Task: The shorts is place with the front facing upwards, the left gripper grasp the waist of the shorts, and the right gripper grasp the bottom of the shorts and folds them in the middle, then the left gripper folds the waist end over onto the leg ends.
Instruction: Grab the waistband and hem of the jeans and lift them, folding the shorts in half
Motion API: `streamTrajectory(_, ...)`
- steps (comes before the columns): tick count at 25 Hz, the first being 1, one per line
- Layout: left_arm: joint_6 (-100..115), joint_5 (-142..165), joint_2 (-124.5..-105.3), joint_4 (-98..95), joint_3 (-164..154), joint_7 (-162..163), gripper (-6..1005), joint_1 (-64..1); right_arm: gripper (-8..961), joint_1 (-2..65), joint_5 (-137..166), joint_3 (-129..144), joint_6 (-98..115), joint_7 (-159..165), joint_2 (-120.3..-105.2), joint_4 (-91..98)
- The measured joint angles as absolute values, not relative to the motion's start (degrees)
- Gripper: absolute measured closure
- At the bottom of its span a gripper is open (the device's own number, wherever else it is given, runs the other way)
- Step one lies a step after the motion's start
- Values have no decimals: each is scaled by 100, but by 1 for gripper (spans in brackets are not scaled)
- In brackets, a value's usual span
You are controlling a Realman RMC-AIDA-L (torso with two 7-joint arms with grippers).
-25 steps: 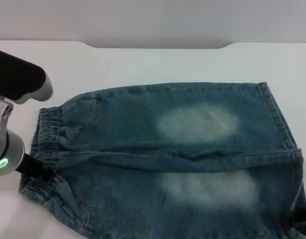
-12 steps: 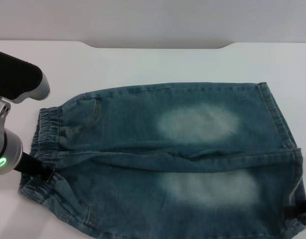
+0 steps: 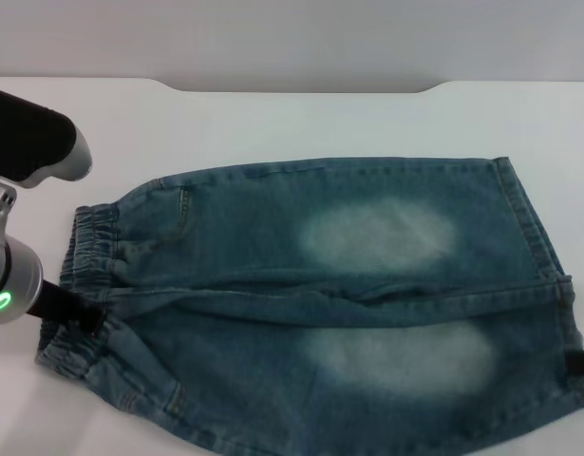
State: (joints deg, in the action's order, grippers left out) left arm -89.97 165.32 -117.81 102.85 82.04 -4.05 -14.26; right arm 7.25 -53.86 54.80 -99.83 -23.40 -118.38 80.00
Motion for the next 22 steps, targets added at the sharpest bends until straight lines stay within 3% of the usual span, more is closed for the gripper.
streamTrajectory(8, -8726, 16531, -11779, 10290, 8402, -507, 955, -1349, 949, 795, -5569, 5046, -9991, -2496, -11770, 8175)
streamTrajectory(22, -7592, 16499, -11792, 10237, 8795, -691, 954, -1161, 950, 1301, -5726, 3863, -9761, -3227, -11828, 8787)
